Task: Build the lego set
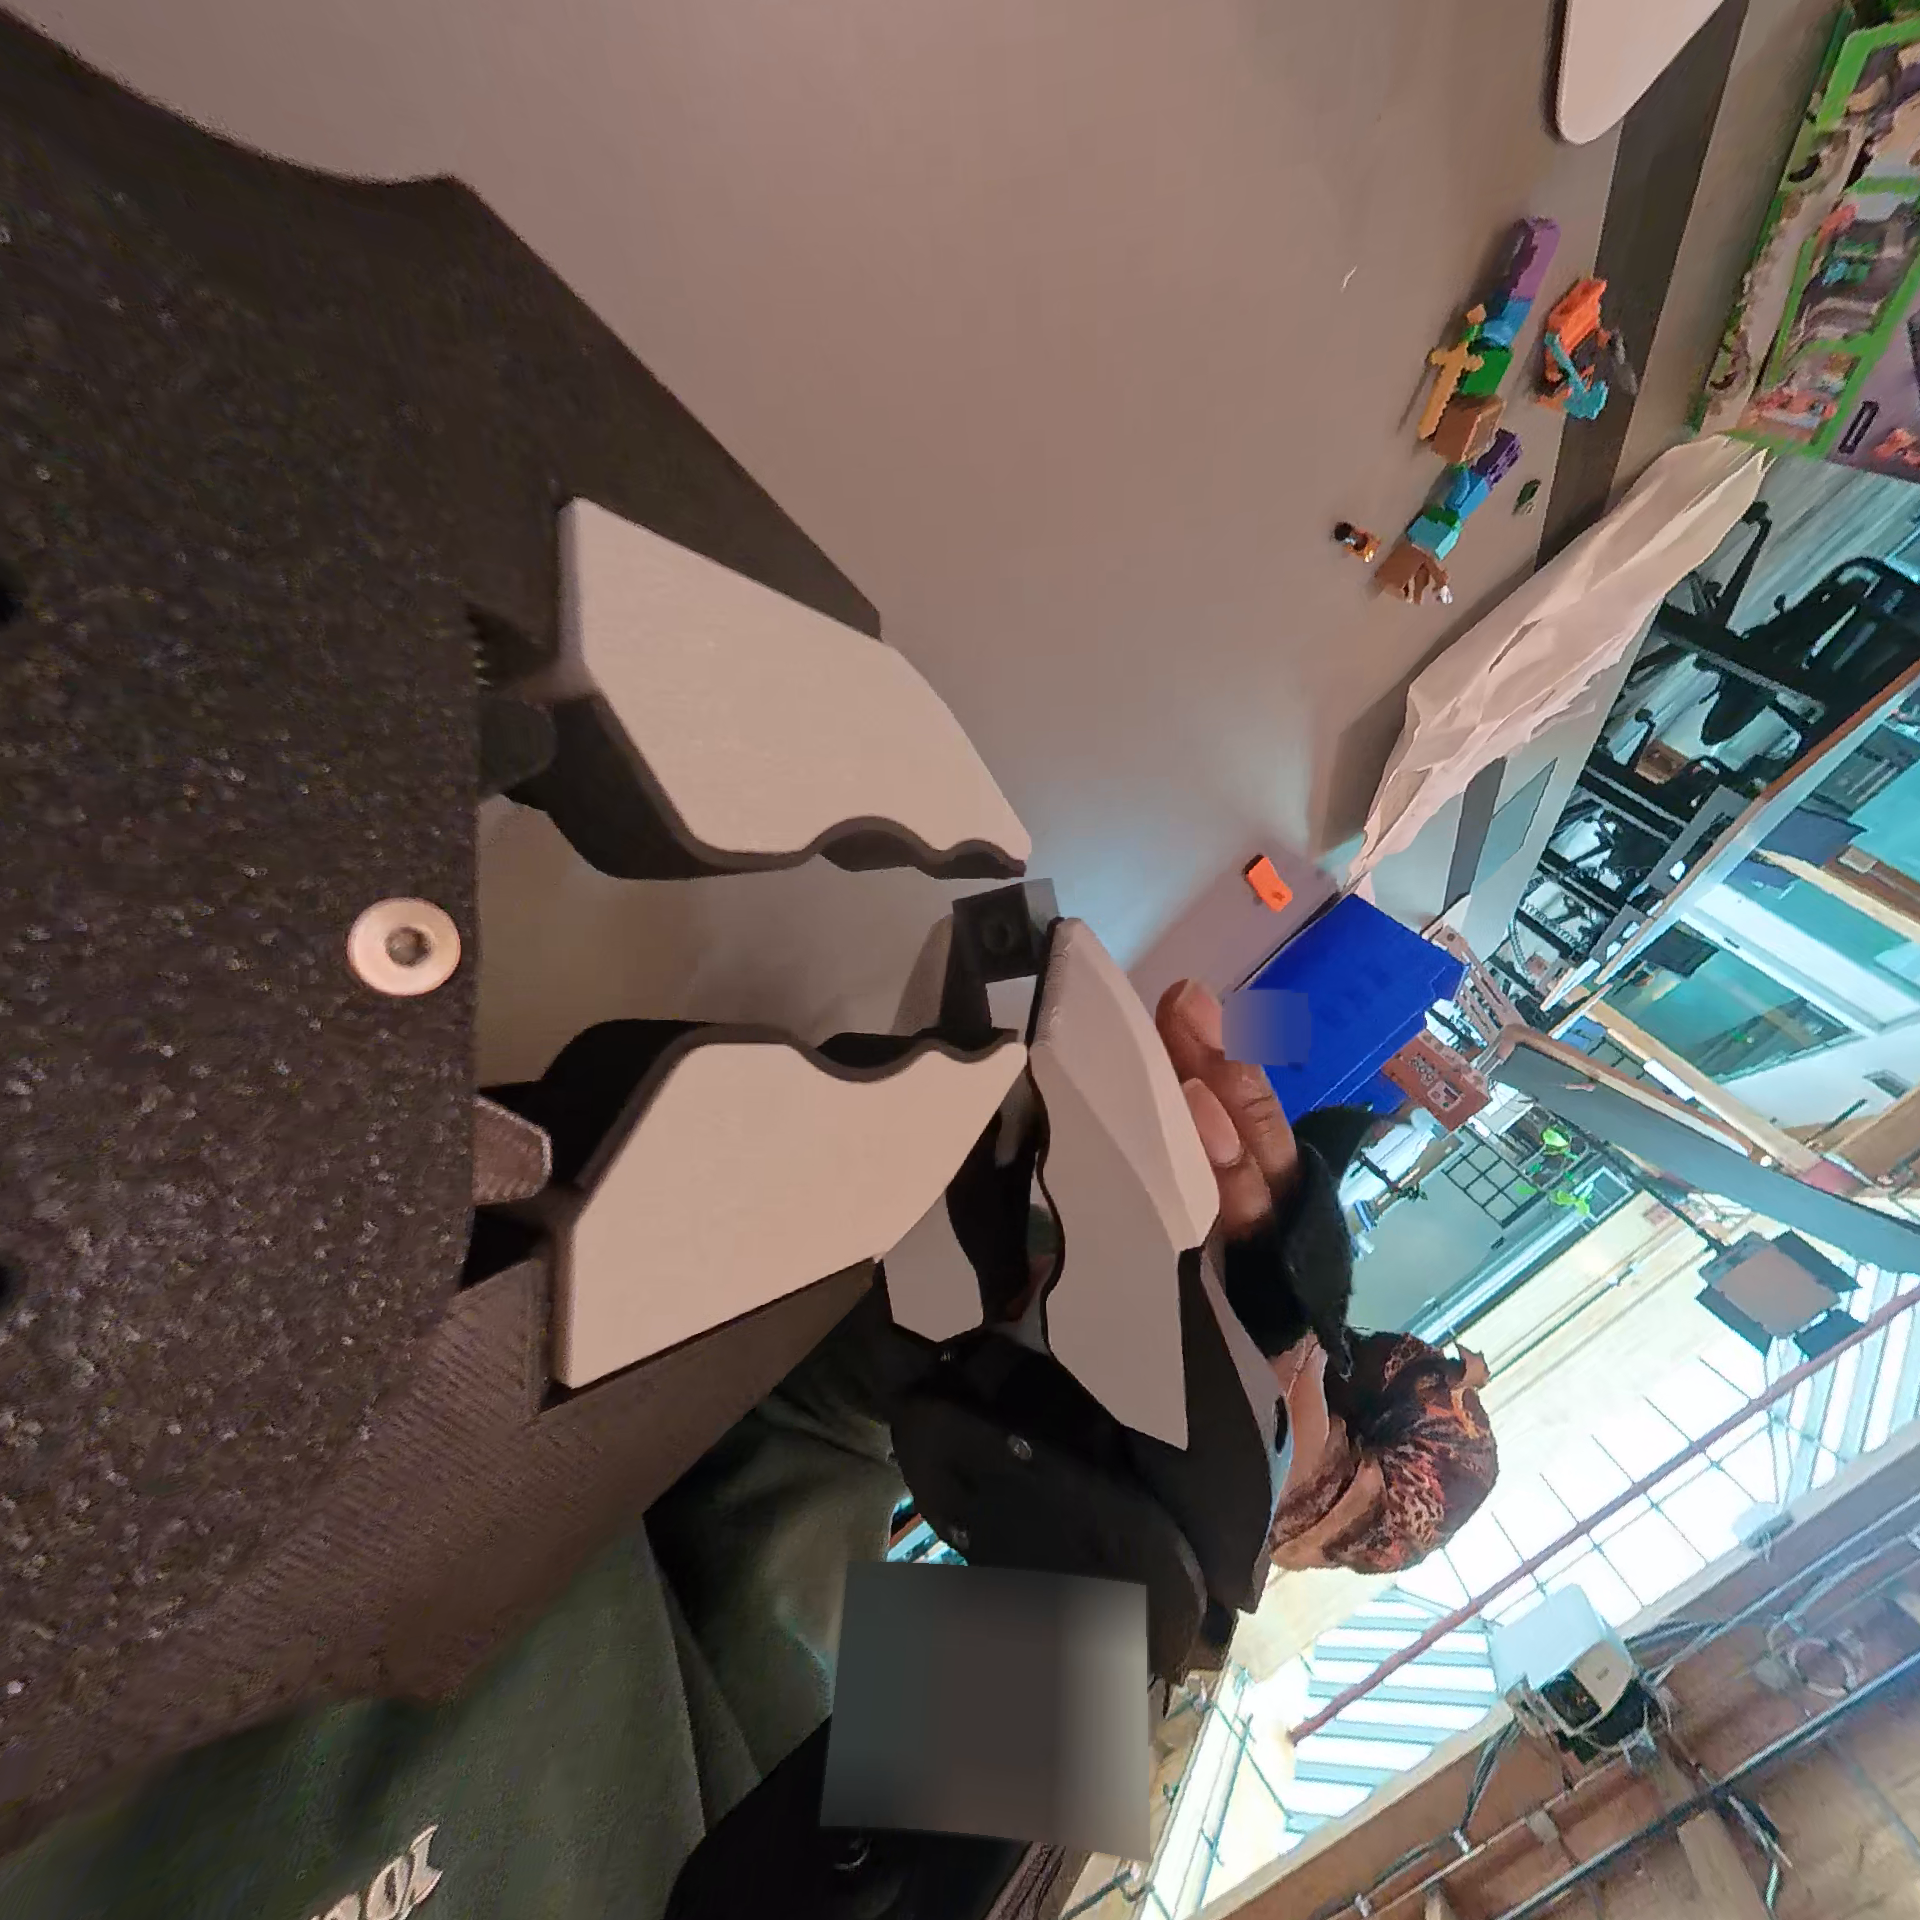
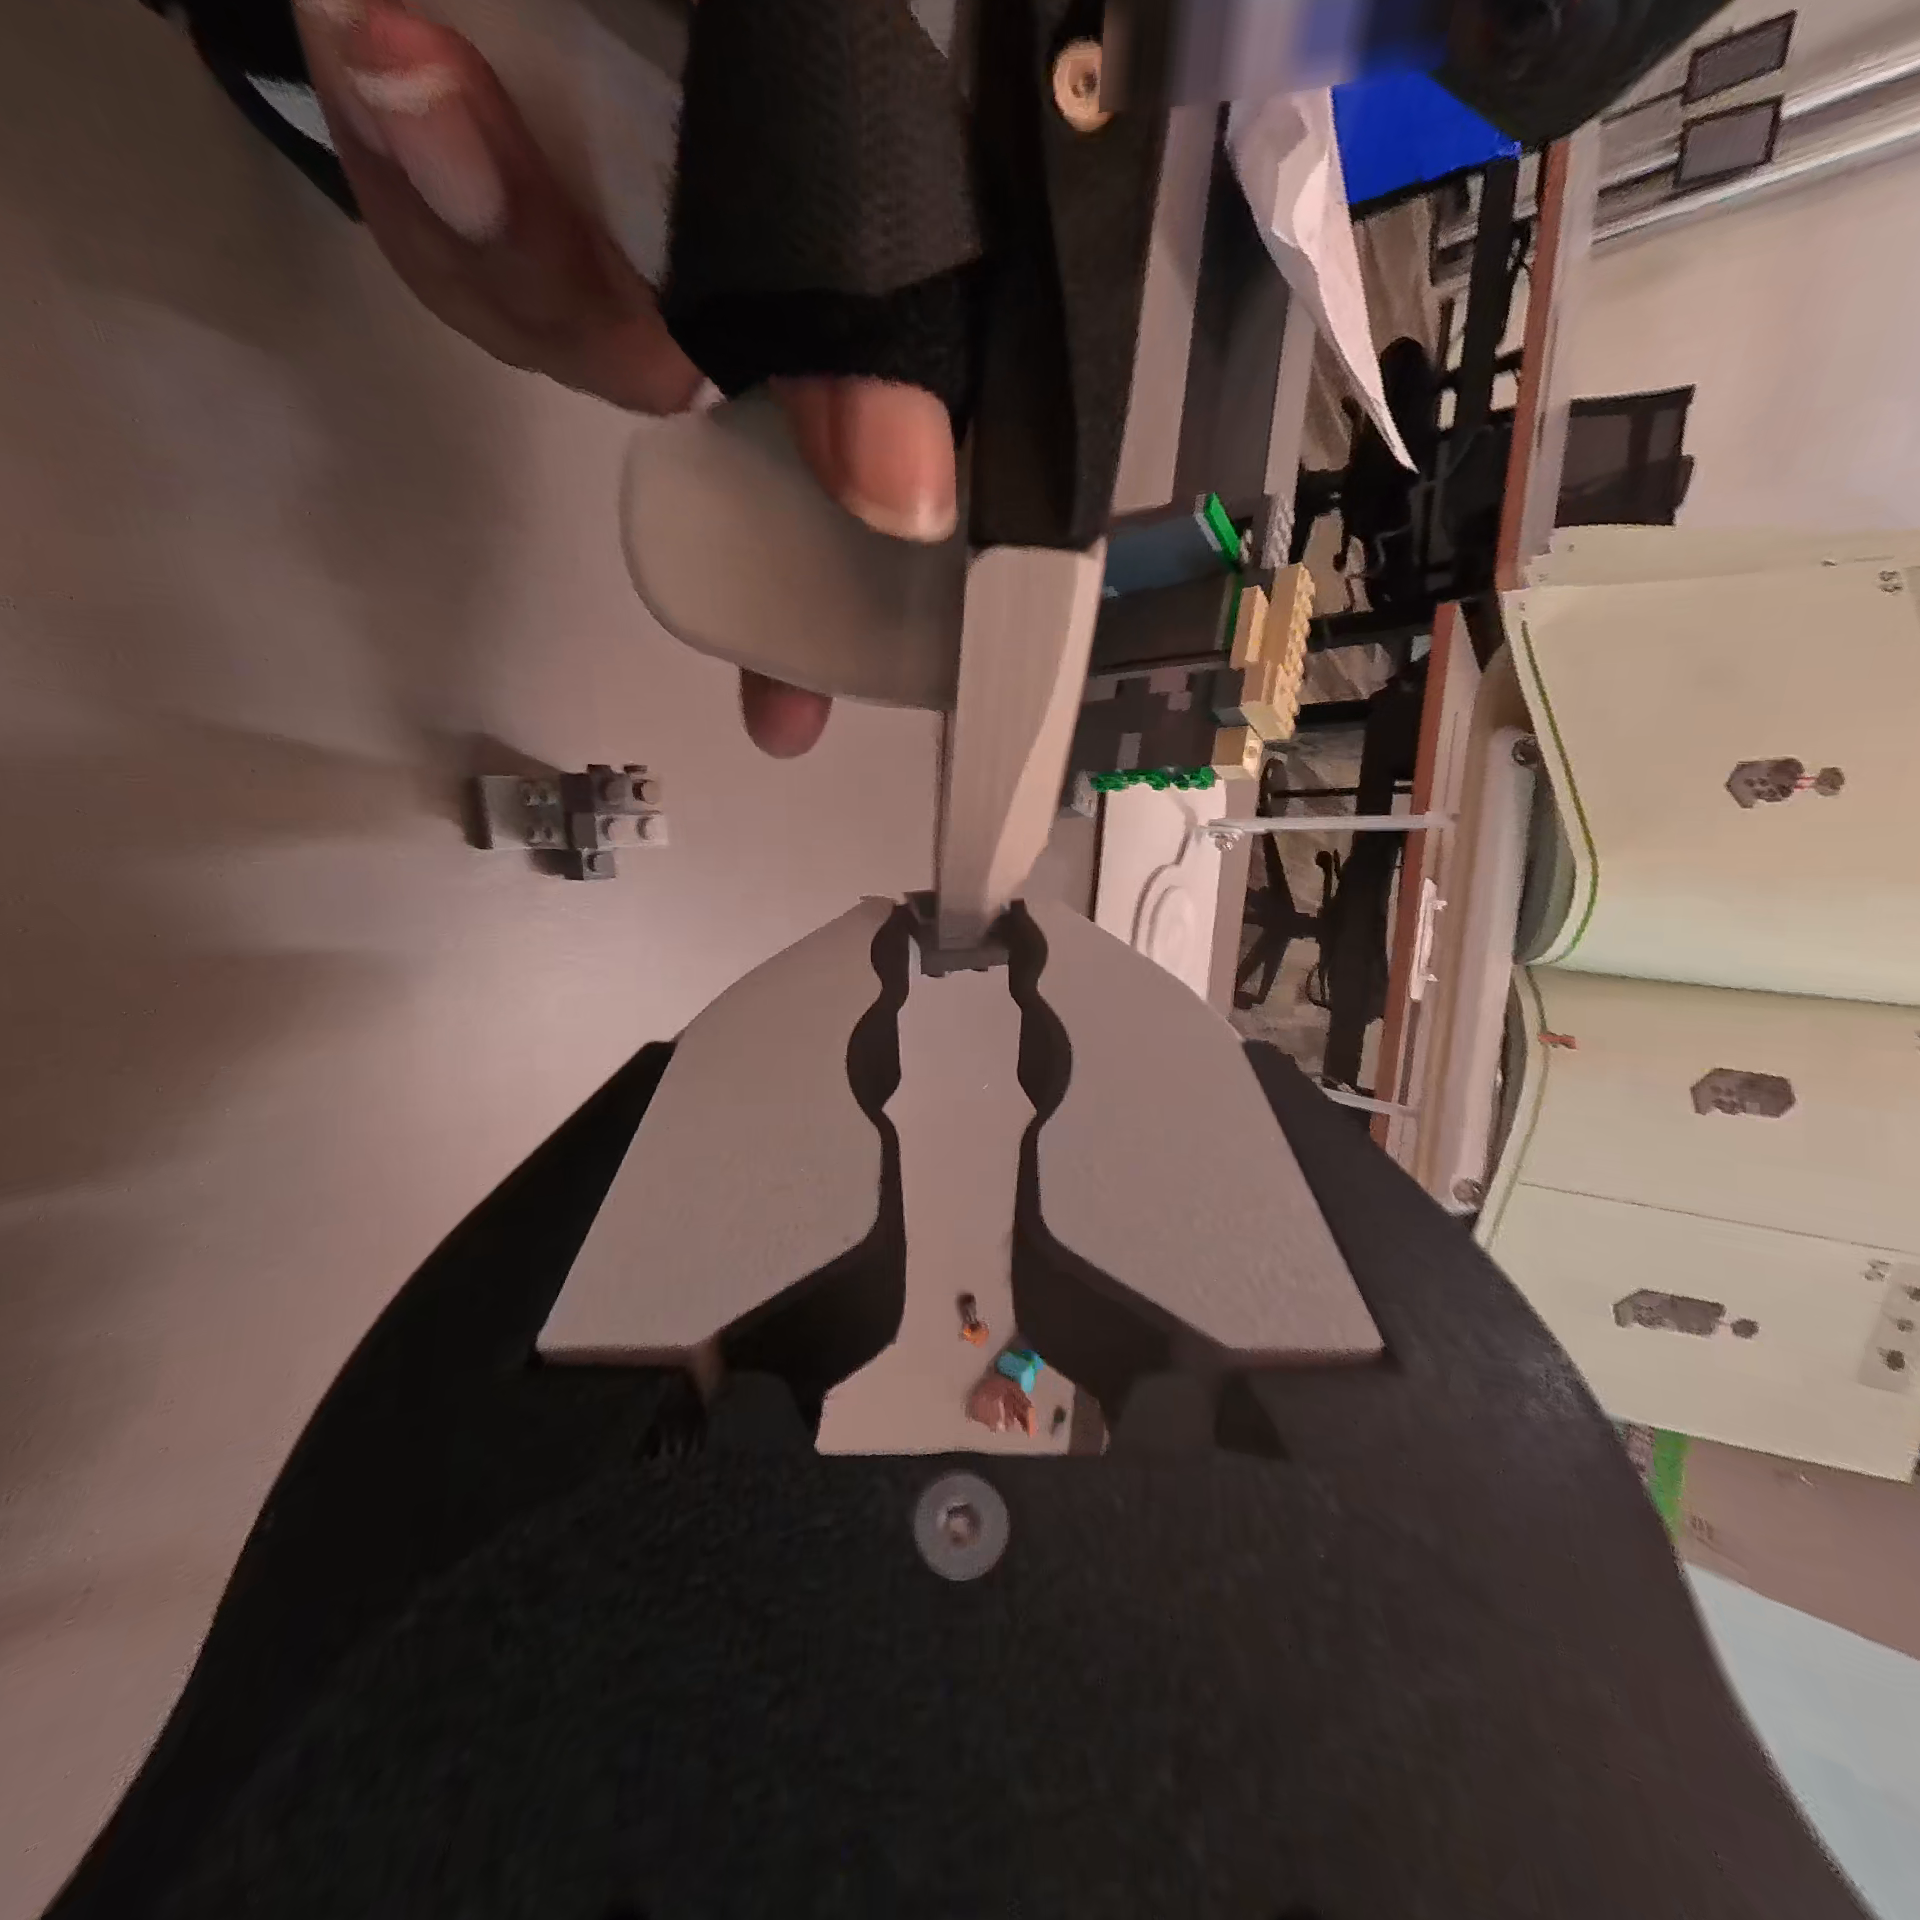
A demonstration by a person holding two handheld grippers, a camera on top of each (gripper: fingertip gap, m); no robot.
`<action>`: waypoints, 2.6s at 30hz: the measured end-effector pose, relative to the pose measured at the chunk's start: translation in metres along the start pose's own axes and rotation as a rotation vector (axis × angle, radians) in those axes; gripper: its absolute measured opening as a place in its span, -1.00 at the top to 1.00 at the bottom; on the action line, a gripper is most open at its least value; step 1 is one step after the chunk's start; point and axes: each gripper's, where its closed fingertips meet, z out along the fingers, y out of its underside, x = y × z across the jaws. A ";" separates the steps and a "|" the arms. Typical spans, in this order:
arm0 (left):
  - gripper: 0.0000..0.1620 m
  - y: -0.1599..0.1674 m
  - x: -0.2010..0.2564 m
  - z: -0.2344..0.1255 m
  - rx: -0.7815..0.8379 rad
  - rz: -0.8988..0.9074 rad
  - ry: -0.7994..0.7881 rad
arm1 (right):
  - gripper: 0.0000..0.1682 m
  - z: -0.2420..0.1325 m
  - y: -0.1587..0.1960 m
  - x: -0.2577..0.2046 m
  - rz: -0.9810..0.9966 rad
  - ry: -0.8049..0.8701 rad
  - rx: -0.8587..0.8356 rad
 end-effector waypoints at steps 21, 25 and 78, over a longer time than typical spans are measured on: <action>0.79 -0.021 0.096 -0.038 0.143 0.108 0.638 | 0.79 -0.081 -0.061 0.028 0.302 -0.124 0.710; 0.80 -0.024 0.105 -0.045 0.161 0.111 0.696 | 0.82 -0.083 -0.062 0.027 0.254 -0.093 0.706; 0.78 0.091 -0.057 -0.011 -0.582 0.679 -0.280 | 0.81 0.019 0.000 -0.070 0.301 -0.829 -0.193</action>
